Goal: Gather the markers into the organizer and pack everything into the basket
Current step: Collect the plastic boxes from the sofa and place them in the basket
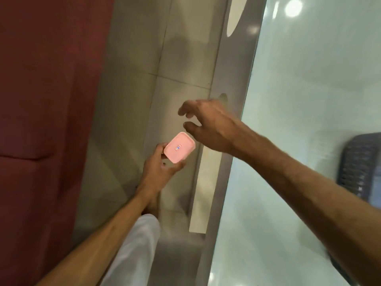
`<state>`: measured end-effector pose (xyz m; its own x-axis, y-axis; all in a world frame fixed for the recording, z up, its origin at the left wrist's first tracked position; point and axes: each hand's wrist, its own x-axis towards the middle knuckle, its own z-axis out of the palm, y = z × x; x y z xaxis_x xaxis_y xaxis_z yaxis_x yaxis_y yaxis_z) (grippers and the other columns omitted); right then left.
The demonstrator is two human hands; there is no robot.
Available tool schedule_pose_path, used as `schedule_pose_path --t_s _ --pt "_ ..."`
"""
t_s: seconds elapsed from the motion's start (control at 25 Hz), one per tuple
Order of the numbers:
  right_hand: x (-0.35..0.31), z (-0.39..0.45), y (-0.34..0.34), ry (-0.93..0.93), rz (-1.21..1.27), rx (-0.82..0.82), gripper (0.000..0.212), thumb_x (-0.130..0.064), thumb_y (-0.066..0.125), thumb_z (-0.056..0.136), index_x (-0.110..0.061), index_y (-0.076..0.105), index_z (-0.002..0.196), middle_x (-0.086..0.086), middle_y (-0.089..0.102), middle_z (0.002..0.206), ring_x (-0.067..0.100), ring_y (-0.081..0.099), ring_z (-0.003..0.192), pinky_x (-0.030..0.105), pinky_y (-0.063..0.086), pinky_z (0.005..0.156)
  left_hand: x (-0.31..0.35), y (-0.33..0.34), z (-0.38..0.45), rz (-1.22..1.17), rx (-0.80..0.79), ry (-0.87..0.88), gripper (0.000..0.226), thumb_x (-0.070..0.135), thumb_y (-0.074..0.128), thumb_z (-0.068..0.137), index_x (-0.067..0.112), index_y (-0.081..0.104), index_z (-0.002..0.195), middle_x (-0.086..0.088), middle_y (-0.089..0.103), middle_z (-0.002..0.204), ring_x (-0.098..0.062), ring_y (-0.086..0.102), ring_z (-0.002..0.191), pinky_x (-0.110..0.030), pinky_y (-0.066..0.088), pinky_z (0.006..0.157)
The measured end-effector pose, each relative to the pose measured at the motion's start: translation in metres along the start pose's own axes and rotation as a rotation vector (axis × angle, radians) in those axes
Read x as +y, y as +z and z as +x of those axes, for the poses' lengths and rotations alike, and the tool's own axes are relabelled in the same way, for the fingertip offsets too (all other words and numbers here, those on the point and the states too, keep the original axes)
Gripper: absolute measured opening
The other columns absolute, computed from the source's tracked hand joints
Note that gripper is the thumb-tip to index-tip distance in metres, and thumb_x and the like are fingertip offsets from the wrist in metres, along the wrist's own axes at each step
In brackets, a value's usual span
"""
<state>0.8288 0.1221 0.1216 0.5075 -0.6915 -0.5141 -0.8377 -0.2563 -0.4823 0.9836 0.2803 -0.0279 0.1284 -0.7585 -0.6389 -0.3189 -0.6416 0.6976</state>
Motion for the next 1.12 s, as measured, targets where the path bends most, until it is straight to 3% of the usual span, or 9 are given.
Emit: schedule_pose_path --t_s 0.08,0.2,0.36,0.52,0.6,0.68,0.88,1.04,1.12 --pt "-0.013 -0.032 -0.024 0.073 0.113 0.096 0.034 -0.031 0.056 0.103 -0.017 0.061 0.133 0.007 0.068 0.131 0.026 0.063 0.116 0.039 0.053 0.092 0.051 -0.016 -0.038 -0.009 0.116 0.097 0.066 0.048 0.087 0.069 0.034 0.059 0.127 0.016 0.071 0.12 -0.002 0.068 0.105 -0.03 0.059 0.087" --pt "-0.026 -0.089 -0.062 0.244 0.323 0.141 0.042 -0.04 0.057 0.104 -0.018 0.056 0.14 0.007 0.066 0.134 0.027 0.064 0.117 0.033 0.051 0.089 0.124 -0.029 -0.093 0.138 0.209 0.345 0.068 0.054 0.084 0.071 0.031 0.06 0.13 0.019 0.066 0.12 0.002 0.059 0.106 -0.008 0.045 0.084" --pt "-0.013 -0.17 -0.097 0.455 0.774 0.136 0.037 -0.039 0.06 0.103 -0.026 0.058 0.137 -0.002 0.073 0.12 0.021 0.066 0.109 0.039 0.057 0.093 0.191 -0.011 -0.146 0.208 0.115 0.513 0.067 0.041 0.091 0.074 0.034 0.059 0.133 0.021 0.065 0.122 -0.003 0.058 0.111 -0.027 0.053 0.088" --pt "0.035 -0.253 -0.107 0.498 1.061 0.189 0.026 -0.032 0.067 0.102 -0.026 0.066 0.127 0.001 0.075 0.116 0.021 0.074 0.106 0.042 0.066 0.085 0.226 0.035 -0.178 0.25 -0.061 0.52 0.079 0.052 0.09 0.072 0.039 0.052 0.139 0.026 0.058 0.132 -0.004 0.056 0.12 -0.032 0.053 0.094" --pt "0.066 -0.288 -0.108 0.522 1.137 0.302 0.023 -0.028 0.066 0.103 -0.021 0.069 0.125 0.004 0.076 0.115 0.022 0.075 0.107 0.044 0.067 0.084 0.239 0.056 -0.186 0.227 -0.184 0.449 0.092 0.056 0.091 0.07 0.04 0.044 0.148 0.024 0.052 0.143 -0.005 0.053 0.128 -0.027 0.049 0.1" --pt "0.103 -0.32 -0.113 0.572 1.215 0.499 0.024 -0.026 0.066 0.103 -0.017 0.069 0.126 0.002 0.078 0.111 0.022 0.076 0.107 0.045 0.066 0.085 0.251 0.076 -0.188 0.214 -0.227 0.395 0.086 0.054 0.089 0.076 0.041 0.043 0.147 0.023 0.052 0.143 -0.003 0.053 0.128 -0.029 0.049 0.102" --pt "0.199 -0.354 -0.116 0.795 0.972 0.939 0.033 -0.024 0.077 0.095 -0.014 0.069 0.126 0.007 0.077 0.118 0.022 0.076 0.108 0.04 0.064 0.09 0.261 0.104 -0.181 0.167 -0.174 0.331 0.033 0.047 0.068 0.099 0.038 0.057 0.129 0.023 0.068 0.12 -0.001 0.062 0.12 -0.038 0.055 0.097" --pt "0.243 -0.329 -0.099 0.937 0.9 0.981 0.037 -0.022 0.081 0.092 -0.002 0.065 0.118 0.017 0.074 0.117 0.03 0.075 0.106 0.048 0.063 0.09 0.259 0.098 -0.171 0.216 -0.141 0.305 0.026 0.044 0.062 0.102 0.034 0.061 0.126 0.026 0.069 0.115 0.007 0.062 0.115 -0.029 0.054 0.089" --pt "0.25 -0.315 -0.087 0.915 0.875 0.968 0.031 -0.017 0.078 0.094 0.001 0.066 0.116 0.02 0.074 0.116 0.027 0.073 0.1 0.034 0.063 0.087 0.255 0.088 -0.169 0.249 -0.14 0.285 0.027 0.043 0.061 0.103 0.032 0.062 0.128 0.025 0.069 0.117 0.013 0.061 0.113 -0.023 0.051 0.085"
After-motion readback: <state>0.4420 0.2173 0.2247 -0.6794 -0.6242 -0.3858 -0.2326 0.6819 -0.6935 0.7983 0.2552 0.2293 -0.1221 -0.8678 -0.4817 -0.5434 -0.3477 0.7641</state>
